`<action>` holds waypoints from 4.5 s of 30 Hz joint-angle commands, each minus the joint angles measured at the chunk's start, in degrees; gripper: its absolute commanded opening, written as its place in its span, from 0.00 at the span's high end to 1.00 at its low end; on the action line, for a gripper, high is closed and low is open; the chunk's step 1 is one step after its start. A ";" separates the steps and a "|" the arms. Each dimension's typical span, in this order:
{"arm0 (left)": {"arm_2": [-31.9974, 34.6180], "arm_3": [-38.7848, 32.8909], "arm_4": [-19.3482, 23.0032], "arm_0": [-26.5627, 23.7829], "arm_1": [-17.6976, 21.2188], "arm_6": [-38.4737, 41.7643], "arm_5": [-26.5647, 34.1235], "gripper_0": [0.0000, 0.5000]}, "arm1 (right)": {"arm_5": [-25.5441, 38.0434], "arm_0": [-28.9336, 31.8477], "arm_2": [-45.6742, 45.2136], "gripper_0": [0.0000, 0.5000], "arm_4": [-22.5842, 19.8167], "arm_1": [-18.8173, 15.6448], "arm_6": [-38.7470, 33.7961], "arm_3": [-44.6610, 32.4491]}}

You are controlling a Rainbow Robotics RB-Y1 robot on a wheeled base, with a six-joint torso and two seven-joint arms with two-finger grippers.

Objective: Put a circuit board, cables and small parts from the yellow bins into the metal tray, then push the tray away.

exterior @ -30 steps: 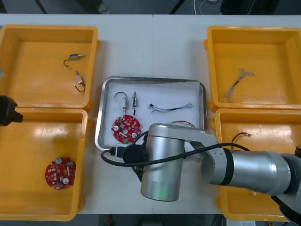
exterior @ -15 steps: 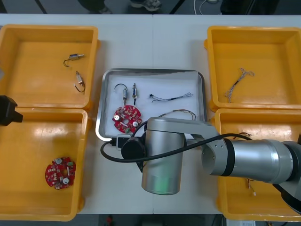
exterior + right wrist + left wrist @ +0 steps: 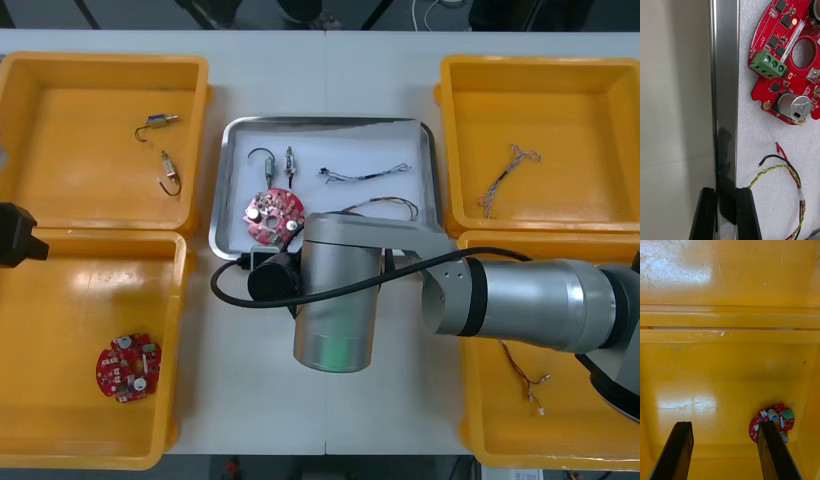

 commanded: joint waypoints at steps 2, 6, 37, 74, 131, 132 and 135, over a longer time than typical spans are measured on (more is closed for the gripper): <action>1.51 -1.77 -0.55 1.19 2.36 -2.62 0.37 0.00 | -0.94 -4.45 -0.13 1.00 0.75 0.58 2.28 1.60; 1.51 -1.77 -0.55 1.19 2.36 -2.62 0.37 0.00 | -1.38 -5.68 -0.31 1.00 0.75 0.67 2.55 2.92; 1.51 -1.77 -0.55 1.19 2.36 -2.62 0.37 0.00 | -17.64 -13.77 -0.75 1.00 0.92 0.75 8.61 20.59; 1.51 -1.77 -0.55 1.19 2.36 -2.62 0.37 0.00 | -25.90 -15.44 -4.00 1.00 -1.89 5.85 10.90 31.04; 1.51 -1.77 -0.55 1.19 2.36 -2.62 0.37 0.00 | 19.33 -1.20 -37.05 0.00 -2.50 11.12 8.00 0.20; 1.51 -1.77 -0.55 1.19 2.36 -2.62 0.37 0.00 | 19.33 0.12 -38.72 0.00 -2.06 11.12 7.73 -1.47; 1.51 -1.77 -0.55 1.19 2.36 -2.62 0.37 0.00 | 19.33 4.34 -42.58 0.00 -0.48 10.42 7.03 -6.57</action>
